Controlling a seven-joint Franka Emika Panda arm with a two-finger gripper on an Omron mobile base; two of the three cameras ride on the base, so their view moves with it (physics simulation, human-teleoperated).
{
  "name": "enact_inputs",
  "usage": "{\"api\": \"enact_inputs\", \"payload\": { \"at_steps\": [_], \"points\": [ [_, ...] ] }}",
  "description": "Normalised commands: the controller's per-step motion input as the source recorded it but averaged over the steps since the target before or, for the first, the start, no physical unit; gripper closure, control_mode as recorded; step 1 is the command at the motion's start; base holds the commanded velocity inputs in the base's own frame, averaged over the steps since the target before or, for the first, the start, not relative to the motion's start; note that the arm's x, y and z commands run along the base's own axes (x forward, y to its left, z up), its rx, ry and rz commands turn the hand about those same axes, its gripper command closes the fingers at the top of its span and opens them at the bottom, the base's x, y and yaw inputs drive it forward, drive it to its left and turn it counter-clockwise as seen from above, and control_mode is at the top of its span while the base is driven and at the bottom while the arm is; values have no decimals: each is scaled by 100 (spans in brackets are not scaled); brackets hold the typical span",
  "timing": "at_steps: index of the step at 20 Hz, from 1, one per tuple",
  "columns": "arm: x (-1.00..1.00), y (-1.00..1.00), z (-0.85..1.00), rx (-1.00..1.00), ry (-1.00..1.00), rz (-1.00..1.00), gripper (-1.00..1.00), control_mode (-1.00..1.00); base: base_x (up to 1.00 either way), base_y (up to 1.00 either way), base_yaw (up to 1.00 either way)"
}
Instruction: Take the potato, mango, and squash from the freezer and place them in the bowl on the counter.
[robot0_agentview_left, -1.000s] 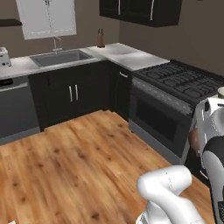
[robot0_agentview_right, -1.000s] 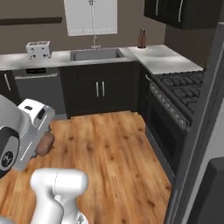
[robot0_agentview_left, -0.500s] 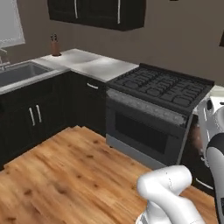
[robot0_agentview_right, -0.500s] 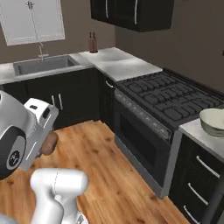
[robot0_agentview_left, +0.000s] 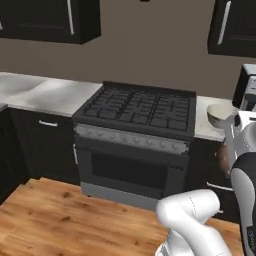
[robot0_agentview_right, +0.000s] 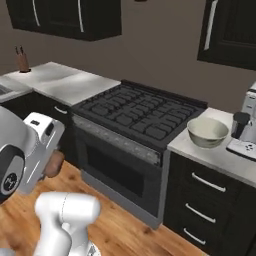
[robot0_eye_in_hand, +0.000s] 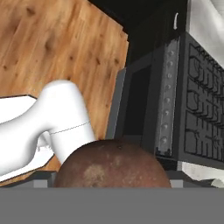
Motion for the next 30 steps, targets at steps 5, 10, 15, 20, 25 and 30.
{"api": "enact_inputs", "payload": {
  "at_steps": [5,10,15,20,25,30],
  "points": [
    [0,0,0,0,0,0,100,100,100,-53,-6],
    [0,0,0,0,0,0,100,100,84,-74,-10],
    [0,0,0,0,0,0,100,100,55,0,-40],
    [0,0,0,0,0,0,100,100,6,-4,-49],
    [0,0,0,0,0,0,100,100,62,3,-29],
    [0,0,0,0,0,0,100,100,88,-1,-7]
  ]
}}
